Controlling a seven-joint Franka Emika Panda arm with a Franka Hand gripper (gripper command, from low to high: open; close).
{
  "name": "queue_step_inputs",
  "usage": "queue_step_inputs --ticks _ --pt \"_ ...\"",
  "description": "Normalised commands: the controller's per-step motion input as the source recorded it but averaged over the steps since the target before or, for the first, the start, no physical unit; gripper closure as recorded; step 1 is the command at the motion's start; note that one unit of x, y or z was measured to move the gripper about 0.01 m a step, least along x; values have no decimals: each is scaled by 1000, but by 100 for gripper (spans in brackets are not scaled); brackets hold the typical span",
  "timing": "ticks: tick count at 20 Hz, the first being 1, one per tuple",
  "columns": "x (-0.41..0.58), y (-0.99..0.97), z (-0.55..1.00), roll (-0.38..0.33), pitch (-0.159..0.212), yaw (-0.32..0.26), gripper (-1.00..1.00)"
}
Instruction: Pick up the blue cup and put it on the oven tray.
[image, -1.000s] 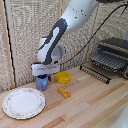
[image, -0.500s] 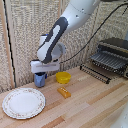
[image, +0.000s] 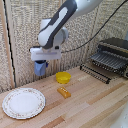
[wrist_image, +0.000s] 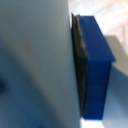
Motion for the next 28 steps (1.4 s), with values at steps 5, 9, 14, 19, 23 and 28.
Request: queue_step_inputs --ticks 5,9,14,19,23,28 --pt "46 -351 699 0 43 -276 100" --pt "0 -221 531 0 46 -349 100" --pt "-19 -261 426 3 39 -344 100" --pt "-183 -437 249 0 101 -284 100" --pt "-183 -662 151 0 110 -199 100" --pt "-145 -781 59 0 91 -156 100"
